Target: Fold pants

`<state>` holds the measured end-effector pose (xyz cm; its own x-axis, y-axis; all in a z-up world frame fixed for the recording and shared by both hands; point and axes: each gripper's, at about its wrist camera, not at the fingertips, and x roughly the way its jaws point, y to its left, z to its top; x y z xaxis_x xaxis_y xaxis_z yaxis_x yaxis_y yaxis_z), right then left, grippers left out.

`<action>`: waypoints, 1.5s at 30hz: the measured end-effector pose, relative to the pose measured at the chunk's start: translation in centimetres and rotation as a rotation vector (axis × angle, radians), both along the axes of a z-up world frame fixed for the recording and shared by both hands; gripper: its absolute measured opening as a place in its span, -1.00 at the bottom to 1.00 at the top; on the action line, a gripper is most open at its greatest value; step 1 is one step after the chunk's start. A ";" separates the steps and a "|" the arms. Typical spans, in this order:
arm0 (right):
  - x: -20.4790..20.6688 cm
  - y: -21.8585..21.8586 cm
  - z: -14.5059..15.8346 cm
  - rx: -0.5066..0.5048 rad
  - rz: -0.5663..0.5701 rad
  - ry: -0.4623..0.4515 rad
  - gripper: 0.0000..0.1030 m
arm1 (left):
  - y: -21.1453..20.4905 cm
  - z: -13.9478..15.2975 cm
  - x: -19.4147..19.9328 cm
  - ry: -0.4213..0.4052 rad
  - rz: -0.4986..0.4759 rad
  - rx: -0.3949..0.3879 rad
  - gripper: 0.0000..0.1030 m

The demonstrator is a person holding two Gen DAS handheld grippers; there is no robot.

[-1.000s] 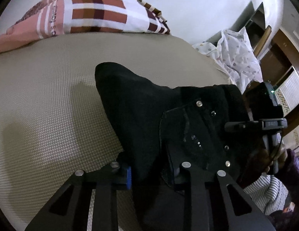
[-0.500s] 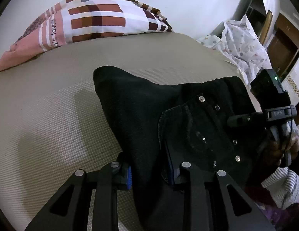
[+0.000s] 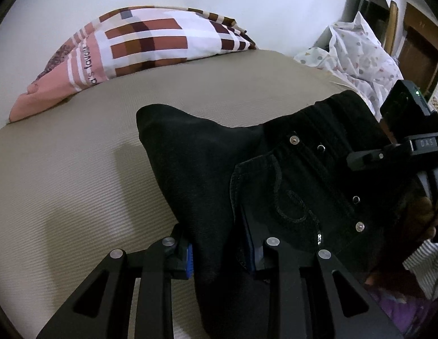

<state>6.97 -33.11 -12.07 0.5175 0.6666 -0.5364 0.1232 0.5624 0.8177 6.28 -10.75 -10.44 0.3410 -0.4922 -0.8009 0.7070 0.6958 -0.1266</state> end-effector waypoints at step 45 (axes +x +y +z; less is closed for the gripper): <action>30.7 20.6 -2.1 -0.017 0.237 -0.071 -0.09 | 21.9 -0.6 21.6 -0.205 0.555 0.105 -0.07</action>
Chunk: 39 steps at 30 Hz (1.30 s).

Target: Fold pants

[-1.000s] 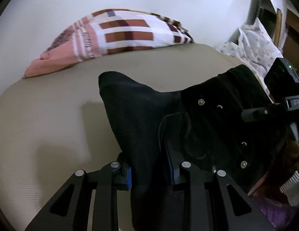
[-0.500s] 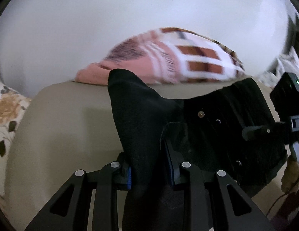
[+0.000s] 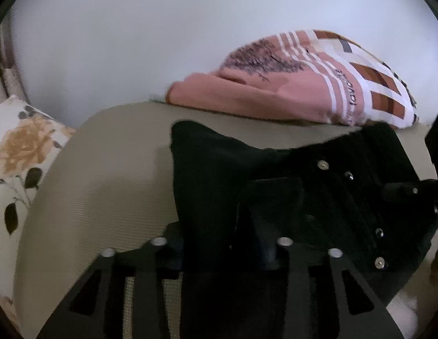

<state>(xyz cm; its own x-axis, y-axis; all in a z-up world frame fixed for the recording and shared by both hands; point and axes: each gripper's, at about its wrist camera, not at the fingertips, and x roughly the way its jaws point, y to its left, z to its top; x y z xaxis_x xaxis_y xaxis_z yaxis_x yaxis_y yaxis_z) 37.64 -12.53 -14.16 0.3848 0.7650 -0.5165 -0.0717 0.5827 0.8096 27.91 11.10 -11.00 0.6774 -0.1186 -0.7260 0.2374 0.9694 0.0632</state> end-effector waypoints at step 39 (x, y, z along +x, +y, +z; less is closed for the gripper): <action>-23.7 5.0 19.9 -0.502 -0.347 -0.542 1.00 | -2.1 19.7 -24.1 -0.509 0.220 0.059 1.00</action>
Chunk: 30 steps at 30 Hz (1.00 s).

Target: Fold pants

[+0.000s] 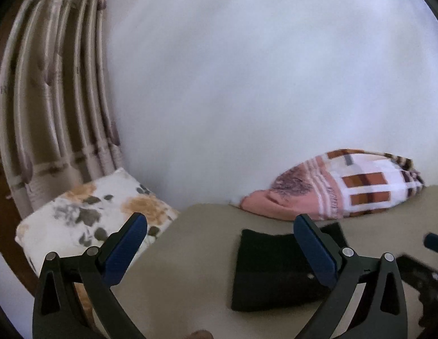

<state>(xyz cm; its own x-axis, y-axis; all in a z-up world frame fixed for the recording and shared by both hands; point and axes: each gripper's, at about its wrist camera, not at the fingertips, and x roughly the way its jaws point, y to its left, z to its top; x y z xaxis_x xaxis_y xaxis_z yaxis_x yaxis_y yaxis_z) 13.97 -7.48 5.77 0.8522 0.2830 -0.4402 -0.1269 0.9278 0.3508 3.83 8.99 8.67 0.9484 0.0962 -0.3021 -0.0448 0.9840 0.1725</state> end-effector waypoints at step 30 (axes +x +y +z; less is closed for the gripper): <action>-3.4 1.0 1.6 -0.077 -0.027 -0.021 1.00 | 0.0 1.6 -2.9 0.009 -0.119 -0.127 1.00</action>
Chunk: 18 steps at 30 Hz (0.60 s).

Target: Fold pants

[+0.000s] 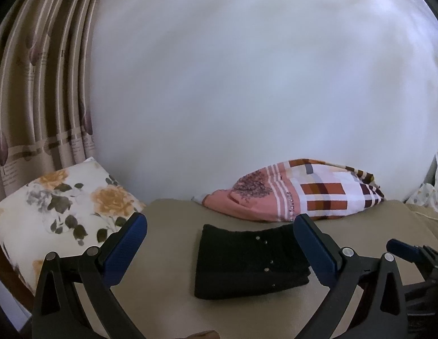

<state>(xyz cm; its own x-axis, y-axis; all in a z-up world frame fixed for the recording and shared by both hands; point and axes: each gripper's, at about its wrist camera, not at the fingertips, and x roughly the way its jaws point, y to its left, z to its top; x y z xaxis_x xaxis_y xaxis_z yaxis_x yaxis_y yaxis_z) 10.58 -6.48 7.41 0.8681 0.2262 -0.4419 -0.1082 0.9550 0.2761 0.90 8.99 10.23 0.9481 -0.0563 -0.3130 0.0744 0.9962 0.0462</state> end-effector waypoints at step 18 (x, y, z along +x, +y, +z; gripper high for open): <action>0.6 0.1 -0.8 -0.005 0.013 0.031 1.00 | -0.2 -0.6 0.1 0.013 -0.004 -0.001 1.00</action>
